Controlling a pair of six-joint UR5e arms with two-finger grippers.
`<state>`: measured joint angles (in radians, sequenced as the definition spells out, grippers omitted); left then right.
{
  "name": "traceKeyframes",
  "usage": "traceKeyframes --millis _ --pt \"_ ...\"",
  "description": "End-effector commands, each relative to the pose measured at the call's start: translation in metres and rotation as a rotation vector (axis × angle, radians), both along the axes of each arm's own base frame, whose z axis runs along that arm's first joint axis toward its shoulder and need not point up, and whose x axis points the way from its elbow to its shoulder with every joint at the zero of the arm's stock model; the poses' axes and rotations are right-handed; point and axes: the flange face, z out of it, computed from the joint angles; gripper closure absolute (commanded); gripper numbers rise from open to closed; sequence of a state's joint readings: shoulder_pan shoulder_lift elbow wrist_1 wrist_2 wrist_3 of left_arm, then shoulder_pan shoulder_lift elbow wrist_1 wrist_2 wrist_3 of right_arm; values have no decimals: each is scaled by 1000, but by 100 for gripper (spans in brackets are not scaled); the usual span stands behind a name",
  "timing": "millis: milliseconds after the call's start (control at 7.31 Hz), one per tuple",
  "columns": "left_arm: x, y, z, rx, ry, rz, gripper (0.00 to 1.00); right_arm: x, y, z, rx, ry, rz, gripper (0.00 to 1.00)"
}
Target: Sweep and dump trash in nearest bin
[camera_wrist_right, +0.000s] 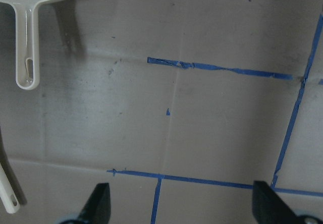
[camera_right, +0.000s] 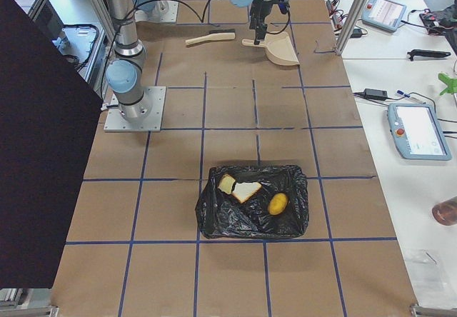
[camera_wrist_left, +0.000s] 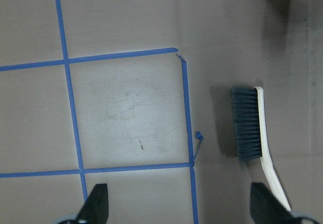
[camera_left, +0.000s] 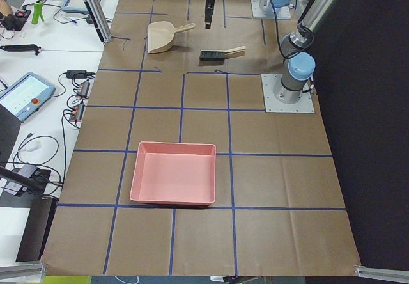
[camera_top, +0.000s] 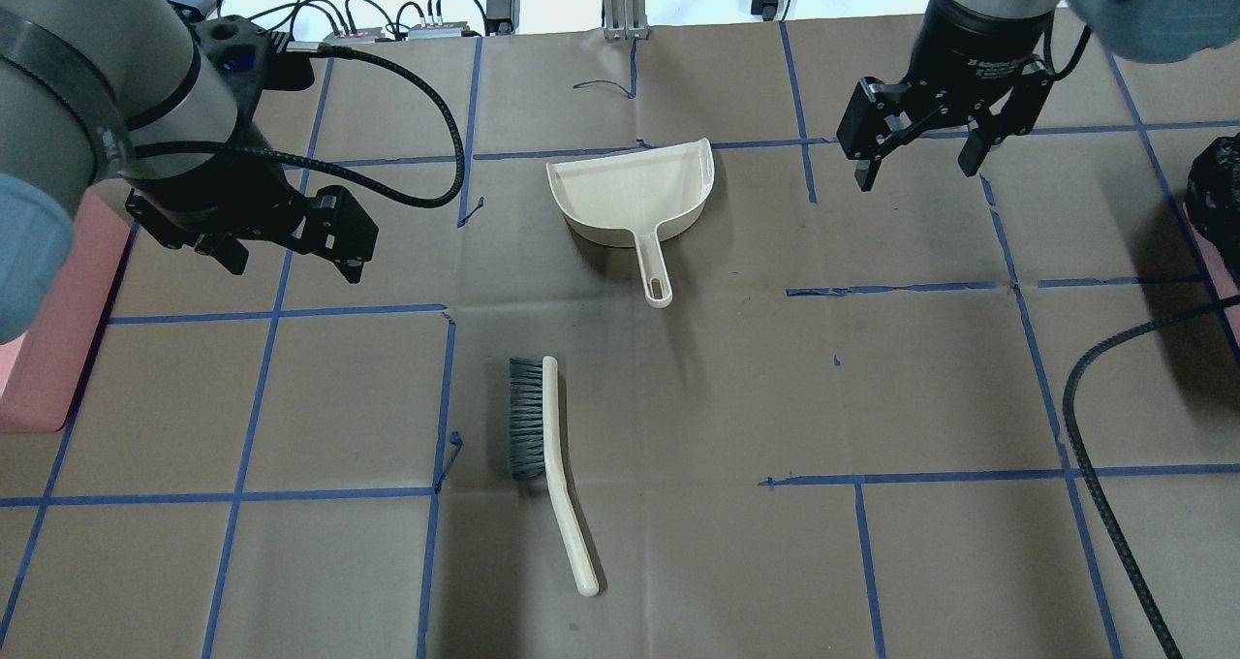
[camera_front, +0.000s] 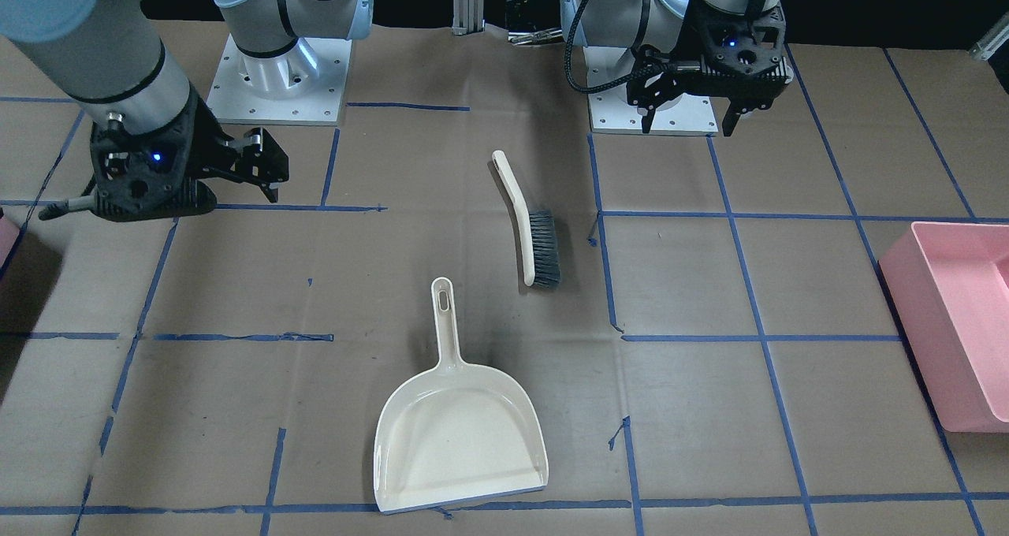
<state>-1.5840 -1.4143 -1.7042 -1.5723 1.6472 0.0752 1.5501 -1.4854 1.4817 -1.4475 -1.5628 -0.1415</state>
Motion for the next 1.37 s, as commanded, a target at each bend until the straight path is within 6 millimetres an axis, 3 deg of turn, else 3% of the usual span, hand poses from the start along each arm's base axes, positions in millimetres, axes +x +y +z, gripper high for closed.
traceKeyframes --millis 0,274,1231 --pt "-1 0 0 0 4 -1 0 2 42 1 10 0 -46 0" --pt "-1 0 -1 -2 12 13 0 1 58 -4 -38 0 -35 0" --pt "-1 0 -2 2 12 18 0 -1 56 1 -67 5 -41 0"
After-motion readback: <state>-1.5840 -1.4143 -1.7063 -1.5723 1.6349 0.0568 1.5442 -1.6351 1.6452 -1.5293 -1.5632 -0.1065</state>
